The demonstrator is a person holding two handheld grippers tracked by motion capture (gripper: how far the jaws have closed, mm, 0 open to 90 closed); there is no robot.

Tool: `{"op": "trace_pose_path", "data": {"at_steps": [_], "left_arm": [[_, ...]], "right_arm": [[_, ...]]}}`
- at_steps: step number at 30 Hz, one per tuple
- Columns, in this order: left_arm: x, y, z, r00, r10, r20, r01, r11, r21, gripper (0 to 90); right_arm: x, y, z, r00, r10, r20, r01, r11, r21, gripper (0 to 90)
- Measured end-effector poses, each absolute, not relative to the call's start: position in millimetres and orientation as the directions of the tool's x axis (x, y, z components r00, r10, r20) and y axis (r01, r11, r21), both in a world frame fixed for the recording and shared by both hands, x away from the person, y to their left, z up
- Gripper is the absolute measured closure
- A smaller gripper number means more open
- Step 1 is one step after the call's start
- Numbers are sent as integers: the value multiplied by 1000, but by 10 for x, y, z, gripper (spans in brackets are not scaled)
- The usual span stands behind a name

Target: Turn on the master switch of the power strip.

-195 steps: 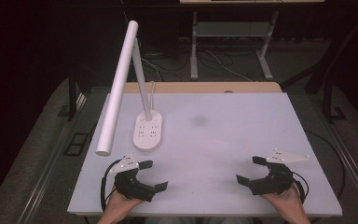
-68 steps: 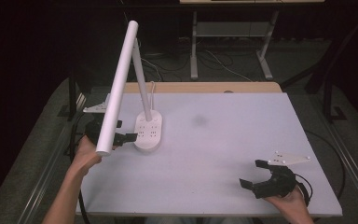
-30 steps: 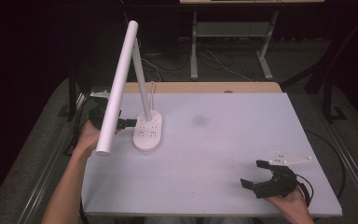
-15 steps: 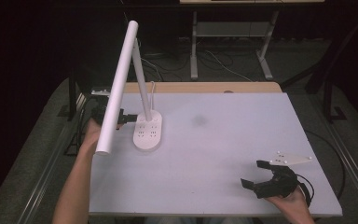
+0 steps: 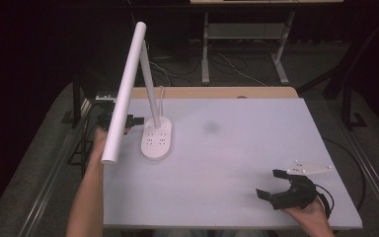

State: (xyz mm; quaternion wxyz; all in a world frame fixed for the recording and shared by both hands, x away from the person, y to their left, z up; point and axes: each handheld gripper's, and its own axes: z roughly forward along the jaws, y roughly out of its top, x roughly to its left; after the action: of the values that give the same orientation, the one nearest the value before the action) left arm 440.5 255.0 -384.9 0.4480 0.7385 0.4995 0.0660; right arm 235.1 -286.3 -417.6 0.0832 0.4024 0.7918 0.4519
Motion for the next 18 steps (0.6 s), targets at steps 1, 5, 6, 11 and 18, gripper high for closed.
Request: {"op": "trace_pose_path", "data": {"at_steps": [1, 5, 6, 11, 18], "left_arm": [[4413, 2547, -3868, 488, 798, -353, 679, -94, 728, 390], [4436, 2534, -3942, 477, 797, -369, 682, -71, 727, 497], [4436, 2534, -3942, 477, 797, -369, 682, -71, 727, 514], [4459, 2513, -3986, 468, 799, -378, 687, -59, 724, 605], [4505, 2459, -4067, 472, 792, -387, 687, -55, 725, 733]], "right_arm": [[2350, -2867, -4176, -662, 713, 231, 562, 267, 783, 5], [2346, -2893, -4172, -658, 717, 232, 562, 262, 785, 5], [2347, -2898, -4172, -658, 716, 231, 561, 262, 785, 5], [2348, -2910, -4171, -653, 720, 233, 566, 260, 783, 5], [2346, -2911, -4169, -656, 719, 230, 563, 263, 783, 5]]}}
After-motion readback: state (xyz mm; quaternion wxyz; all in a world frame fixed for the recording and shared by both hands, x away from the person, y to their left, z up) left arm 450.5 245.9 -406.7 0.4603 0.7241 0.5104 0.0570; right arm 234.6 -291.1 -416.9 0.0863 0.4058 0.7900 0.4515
